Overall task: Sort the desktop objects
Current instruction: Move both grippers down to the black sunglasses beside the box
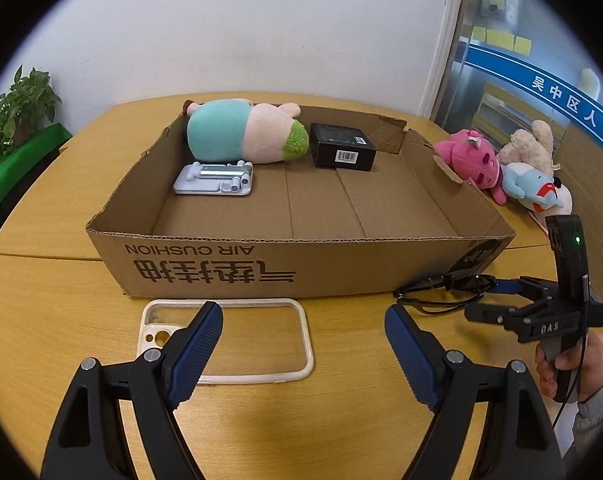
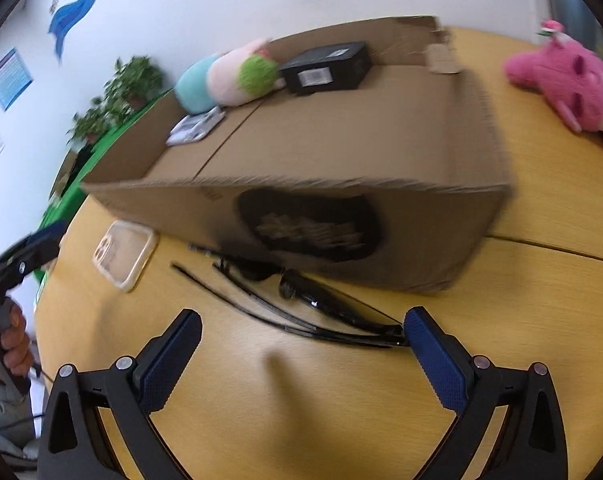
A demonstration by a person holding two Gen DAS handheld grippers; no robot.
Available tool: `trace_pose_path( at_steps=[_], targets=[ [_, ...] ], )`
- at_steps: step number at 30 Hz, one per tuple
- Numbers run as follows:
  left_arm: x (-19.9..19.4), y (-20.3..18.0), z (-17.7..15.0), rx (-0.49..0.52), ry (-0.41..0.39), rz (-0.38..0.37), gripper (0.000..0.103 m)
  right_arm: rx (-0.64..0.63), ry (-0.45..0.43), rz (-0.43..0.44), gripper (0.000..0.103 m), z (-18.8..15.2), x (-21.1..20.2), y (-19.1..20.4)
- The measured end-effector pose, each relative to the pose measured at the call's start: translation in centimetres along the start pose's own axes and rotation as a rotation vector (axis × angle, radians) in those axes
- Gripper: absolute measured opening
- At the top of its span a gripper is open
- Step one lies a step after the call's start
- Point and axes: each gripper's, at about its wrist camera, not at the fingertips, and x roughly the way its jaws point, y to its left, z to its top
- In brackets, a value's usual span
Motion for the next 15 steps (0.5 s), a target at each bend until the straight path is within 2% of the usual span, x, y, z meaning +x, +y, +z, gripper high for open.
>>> trace_pose_path(
  at_steps=[2, 5, 8, 11, 14, 15],
  targets=[
    [0.2, 0.5, 0.1, -0.013, 0.005, 0.002, 0.083, -0.023, 0.006, 0.024, 0.103, -0.3, 0.1, 1.1],
    [0.5, 1.2, 0.1, -0.038, 0.014, -0.003, 0.083, -0.088, 0.05, 0.125, 0.103, -1.5, -0.1, 4.0],
    [0.9, 1.6, 0.0, -0.057, 0.025, -0.016, 0.083, -0.181, 0.029, 0.175, 0.103, -2.4, -1.3, 6.8],
    [1.3, 1.8, -0.2, -0.081, 0.047, -0.046, 0.083, -0.186, -0.016, 0.124, 0.103, -2.1, -2.0, 6.8],
    [2.1, 1.6, -0.3, -0.099, 0.09, -0.092, 0.083, -0.187, 0.027, 0.039, 0.102, -1.5, -0.1, 6.3],
    [2.2, 1.5, -0.3, -0.101, 0.098, -0.102, 0.083, -0.202, 0.048, 0.022, 0.096, -1.5, 0.8, 6.5]
  ],
)
